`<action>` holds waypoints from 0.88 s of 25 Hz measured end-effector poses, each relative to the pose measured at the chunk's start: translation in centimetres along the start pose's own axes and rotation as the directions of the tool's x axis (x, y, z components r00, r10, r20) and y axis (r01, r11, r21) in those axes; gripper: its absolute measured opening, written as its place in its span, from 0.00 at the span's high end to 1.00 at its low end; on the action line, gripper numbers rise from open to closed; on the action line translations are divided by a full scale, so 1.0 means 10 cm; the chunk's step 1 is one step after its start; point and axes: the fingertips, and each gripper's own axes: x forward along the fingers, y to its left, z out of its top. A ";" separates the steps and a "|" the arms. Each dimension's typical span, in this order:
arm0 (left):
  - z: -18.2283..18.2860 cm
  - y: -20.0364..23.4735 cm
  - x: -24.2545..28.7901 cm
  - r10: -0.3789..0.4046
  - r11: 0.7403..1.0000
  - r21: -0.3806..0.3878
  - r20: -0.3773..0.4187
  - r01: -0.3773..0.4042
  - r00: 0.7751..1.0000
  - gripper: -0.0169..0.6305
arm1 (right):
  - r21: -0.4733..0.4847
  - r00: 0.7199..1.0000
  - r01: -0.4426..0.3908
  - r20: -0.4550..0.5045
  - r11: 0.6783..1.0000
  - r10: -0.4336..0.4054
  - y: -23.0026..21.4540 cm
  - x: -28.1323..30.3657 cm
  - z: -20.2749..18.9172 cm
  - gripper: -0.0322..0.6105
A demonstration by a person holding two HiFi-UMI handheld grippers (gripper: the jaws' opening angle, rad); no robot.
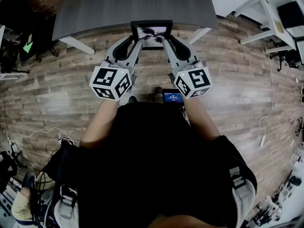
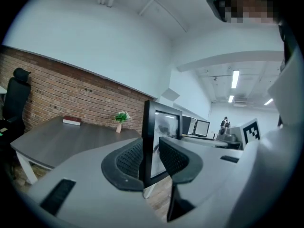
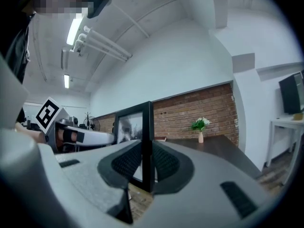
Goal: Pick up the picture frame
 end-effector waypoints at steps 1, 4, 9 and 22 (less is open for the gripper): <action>-0.01 0.08 -0.10 -0.001 1.000 -0.007 -0.002 0.001 1.000 0.82 | -0.001 1.000 -0.002 -0.007 1.000 0.002 0.11 0.04 -0.02 0.84; -0.03 0.28 -0.36 -0.011 1.000 -0.024 -0.008 0.011 1.000 0.82 | -0.002 0.999 0.002 -0.034 1.000 -0.002 0.42 0.15 -0.09 0.84; -0.11 0.50 -0.58 -0.037 0.998 -0.058 -0.024 0.035 0.999 0.82 | -0.007 0.997 0.015 -0.080 1.000 -0.016 0.70 0.26 -0.21 0.84; -0.16 0.19 -0.45 -0.017 0.998 -0.062 -0.028 0.015 0.999 0.82 | -0.017 0.995 -0.037 -0.099 0.999 0.035 0.52 -0.06 -0.25 0.84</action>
